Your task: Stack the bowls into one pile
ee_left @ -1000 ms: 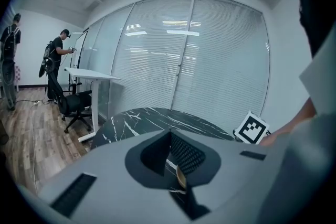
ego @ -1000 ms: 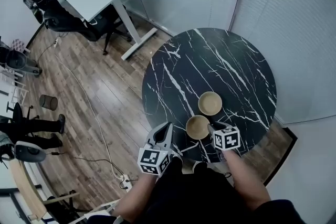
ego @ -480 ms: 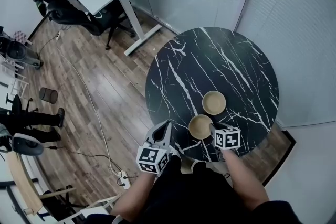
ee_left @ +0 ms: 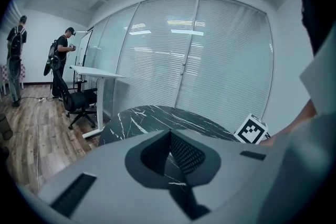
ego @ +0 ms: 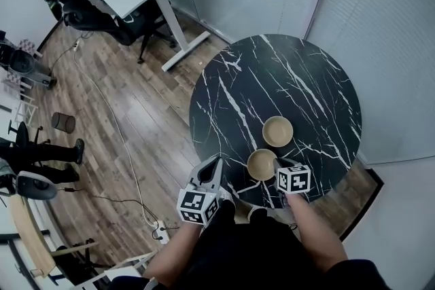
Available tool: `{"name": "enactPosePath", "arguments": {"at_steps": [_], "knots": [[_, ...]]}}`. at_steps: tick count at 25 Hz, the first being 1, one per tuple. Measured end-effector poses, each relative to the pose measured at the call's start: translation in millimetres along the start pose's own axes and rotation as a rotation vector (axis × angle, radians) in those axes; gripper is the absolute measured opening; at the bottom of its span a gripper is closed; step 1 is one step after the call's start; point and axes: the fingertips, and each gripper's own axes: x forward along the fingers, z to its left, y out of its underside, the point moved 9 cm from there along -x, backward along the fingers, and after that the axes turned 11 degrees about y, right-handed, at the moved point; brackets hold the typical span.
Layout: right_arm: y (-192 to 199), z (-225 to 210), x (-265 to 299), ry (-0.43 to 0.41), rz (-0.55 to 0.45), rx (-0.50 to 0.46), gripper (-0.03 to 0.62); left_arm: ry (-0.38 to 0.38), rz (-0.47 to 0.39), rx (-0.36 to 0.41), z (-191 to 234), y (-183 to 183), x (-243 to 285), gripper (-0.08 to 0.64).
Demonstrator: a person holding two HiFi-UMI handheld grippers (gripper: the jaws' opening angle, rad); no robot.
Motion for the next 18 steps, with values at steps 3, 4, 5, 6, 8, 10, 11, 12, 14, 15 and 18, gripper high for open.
{"name": "enactPosePath", "arguments": {"at_steps": [3, 4, 5, 6, 8, 10, 11, 12, 14, 15, 18], "knots": [[-0.5, -0.5, -1.7, -0.004, 0.000, -0.008, 0.023, -0.001, -0.002, 0.001, -0.5, -0.5, 0.5, 0.014], [-0.8, -0.7, -2.5, -0.006, 0.000, -0.012, 0.022, 0.000, -0.004, 0.002, -1.2, -0.8, 1.0, 0.014], [-1.2, -0.5, -3.5, -0.008, -0.002, -0.017, 0.021, 0.002, -0.005, 0.004, -1.9, -1.1, 1.5, 0.014], [-1.8, 0.0, -4.8, -0.012, -0.005, -0.024, 0.021, 0.003, -0.006, 0.006, -2.7, -1.5, 2.0, 0.014], [-3.5, 0.2, -8.0, -0.014, -0.015, -0.046, 0.020, 0.005, -0.009, 0.012, -4.1, -2.6, 3.0, 0.014], [-6.4, -0.9, -11.9, -0.014, -0.027, -0.065, 0.020, 0.007, -0.010, 0.014, -4.7, -3.4, 3.5, 0.014], [-7.9, -1.7, -13.9, -0.013, -0.033, -0.072, 0.020, 0.008, -0.010, 0.014, -4.7, -3.4, 3.3, 0.014], [-9.2, -2.4, -15.9, -0.014, -0.041, -0.077, 0.020, 0.008, -0.010, 0.013, -4.7, -3.1, 3.0, 0.014], [-11.2, -3.5, -19.3, -0.015, -0.055, -0.083, 0.020, 0.008, -0.009, 0.012, -4.5, -2.0, 2.3, 0.014], [-12.3, -3.7, -21.1, -0.016, -0.062, -0.085, 0.020, 0.008, -0.008, 0.012, -4.5, -1.4, 2.1, 0.014], [-16.6, -2.7, -29.0, -0.020, -0.083, -0.083, 0.020, 0.009, -0.008, 0.015, -4.4, -1.9, 2.2, 0.014]]}}
